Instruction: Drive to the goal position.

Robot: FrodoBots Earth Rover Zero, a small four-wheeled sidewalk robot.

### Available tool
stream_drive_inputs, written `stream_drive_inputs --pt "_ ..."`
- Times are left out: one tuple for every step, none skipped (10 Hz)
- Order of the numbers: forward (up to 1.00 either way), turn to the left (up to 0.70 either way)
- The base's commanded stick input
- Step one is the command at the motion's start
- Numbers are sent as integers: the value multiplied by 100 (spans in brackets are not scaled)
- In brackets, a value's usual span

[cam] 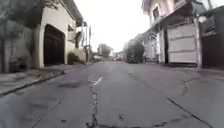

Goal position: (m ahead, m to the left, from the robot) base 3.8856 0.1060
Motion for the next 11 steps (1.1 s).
stream_drive_inputs --pt "100 -30" --pt "100 -30" --pt "100 7" --pt "100 -3" --pt "100 -13" --pt "100 -23" --pt "100 7" --pt "100 19" --pt "100 29" --pt "100 38" --pt "100 48"
